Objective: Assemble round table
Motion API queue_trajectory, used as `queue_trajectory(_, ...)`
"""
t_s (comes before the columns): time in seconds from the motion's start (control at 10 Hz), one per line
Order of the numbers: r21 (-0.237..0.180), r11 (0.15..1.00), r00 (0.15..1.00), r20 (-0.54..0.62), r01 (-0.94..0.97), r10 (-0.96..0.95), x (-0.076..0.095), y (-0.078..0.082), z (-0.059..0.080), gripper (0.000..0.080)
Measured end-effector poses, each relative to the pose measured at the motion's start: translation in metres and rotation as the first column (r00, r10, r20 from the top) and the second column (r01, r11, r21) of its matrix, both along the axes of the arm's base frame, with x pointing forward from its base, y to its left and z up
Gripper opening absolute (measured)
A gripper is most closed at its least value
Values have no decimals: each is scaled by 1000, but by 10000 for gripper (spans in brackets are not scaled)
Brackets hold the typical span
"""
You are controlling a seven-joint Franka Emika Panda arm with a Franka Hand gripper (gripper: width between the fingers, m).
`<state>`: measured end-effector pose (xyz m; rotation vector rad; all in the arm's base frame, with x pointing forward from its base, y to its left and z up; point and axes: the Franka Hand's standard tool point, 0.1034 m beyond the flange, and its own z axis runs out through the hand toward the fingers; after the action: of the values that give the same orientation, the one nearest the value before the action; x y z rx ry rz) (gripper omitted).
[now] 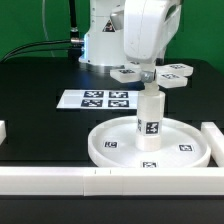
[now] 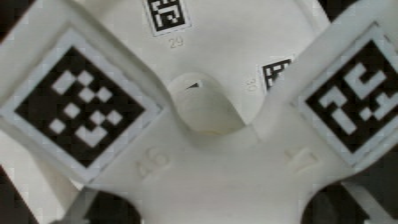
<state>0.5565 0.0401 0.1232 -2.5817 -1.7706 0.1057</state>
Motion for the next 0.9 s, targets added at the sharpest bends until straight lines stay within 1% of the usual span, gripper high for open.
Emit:
queue_trajectory(0.2, 1, 1000, 1000, -6, -2, 2, -1, 1, -4, 445)
queue_trajectory(0.5, 1, 1000, 1000, -13, 2, -2, -3, -5, -14, 445)
queue_trajectory(0.9, 3, 1000, 1000, -11, 9, -9, -3, -6, -14, 445)
